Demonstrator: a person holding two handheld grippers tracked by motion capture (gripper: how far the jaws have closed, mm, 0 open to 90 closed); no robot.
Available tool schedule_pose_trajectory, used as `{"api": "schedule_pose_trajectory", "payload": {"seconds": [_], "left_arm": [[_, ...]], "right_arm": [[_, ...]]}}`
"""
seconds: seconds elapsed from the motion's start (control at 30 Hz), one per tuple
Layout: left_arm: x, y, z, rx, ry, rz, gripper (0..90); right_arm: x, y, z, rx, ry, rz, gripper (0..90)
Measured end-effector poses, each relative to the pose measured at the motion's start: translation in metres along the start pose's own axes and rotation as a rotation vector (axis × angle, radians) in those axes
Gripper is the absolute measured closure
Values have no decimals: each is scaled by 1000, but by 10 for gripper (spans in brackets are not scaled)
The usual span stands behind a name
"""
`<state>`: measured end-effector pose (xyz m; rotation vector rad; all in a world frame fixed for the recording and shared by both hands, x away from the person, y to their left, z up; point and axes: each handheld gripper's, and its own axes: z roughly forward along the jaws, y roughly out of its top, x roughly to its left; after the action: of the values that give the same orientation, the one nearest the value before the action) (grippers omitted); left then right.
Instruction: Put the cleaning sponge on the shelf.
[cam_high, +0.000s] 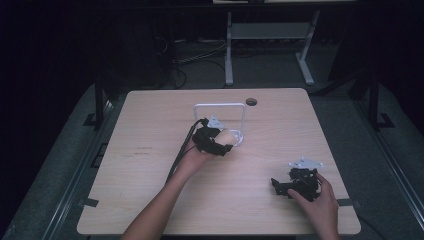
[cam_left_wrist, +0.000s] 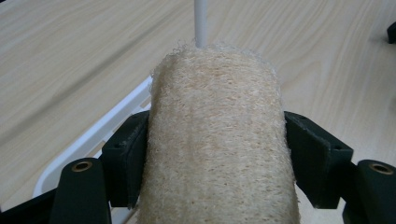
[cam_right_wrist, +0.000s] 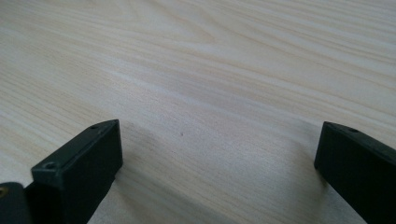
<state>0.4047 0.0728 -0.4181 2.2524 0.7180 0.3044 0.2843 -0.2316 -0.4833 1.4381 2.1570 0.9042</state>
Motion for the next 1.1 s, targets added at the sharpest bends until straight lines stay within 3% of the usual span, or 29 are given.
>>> {"api": "schedule_pose_trajectory", "payload": {"seconds": [0.33,0.63,1.1], "left_arm": [[10,5,16,6,19,2,284],[15,6,31,15,25,-22,283],[21,9,45,59,28,-20,283]], "right_arm": [[0,0,0,0,0,0,7],[0,0,0,0,0,0,7],[0,0,0,0,0,0,7]]}}
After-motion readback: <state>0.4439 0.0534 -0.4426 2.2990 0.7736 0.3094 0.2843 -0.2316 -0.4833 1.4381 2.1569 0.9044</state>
